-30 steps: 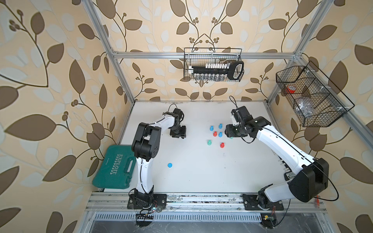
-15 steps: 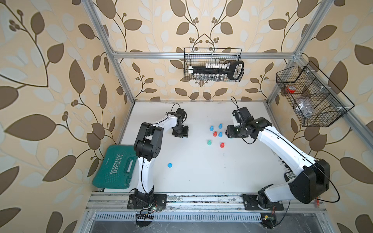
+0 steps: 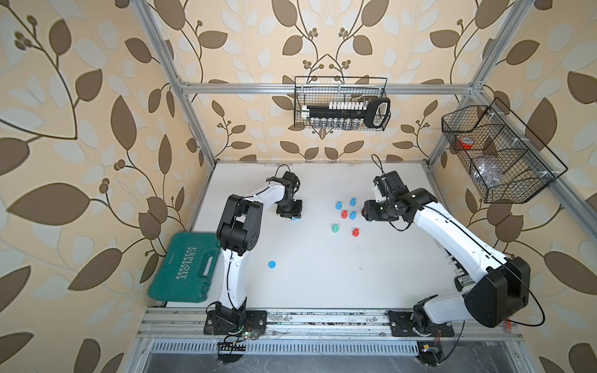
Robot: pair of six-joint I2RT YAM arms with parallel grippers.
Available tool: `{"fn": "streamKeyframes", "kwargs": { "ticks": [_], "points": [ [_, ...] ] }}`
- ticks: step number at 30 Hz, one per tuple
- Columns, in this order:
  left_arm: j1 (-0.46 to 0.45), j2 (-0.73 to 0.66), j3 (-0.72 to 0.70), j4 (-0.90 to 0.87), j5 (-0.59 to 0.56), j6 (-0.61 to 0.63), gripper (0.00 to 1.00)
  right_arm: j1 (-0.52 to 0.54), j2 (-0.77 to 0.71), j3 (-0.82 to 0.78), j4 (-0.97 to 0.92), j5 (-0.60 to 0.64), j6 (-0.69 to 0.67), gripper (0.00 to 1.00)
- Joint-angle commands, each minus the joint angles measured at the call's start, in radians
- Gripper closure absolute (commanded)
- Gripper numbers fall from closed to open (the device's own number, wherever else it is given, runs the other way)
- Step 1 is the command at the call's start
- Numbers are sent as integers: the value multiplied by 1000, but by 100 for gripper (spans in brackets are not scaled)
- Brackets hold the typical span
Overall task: Close the stamp cap
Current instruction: Pick up the stamp from the center of the board.
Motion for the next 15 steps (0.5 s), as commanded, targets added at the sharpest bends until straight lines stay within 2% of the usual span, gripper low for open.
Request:
{"fn": "streamKeyframes", "kwargs": {
  "ticks": [1,7,12,15],
  "points": [
    [-5,-4,-57,-30,-9,18,59,-5,11,-7,3,-15,12,43],
    [-5,-15,-80,-31,-7,16,66,-7,20,-1,6,-24,15,42],
    [-11,-66,-112,-44,24,-3,67,-7,20,15,-8,-49,1,43],
    [-44,-131,-170,-36,36,-33,67,-7,8,15,-28,-72,-7,42]
  ]
}}
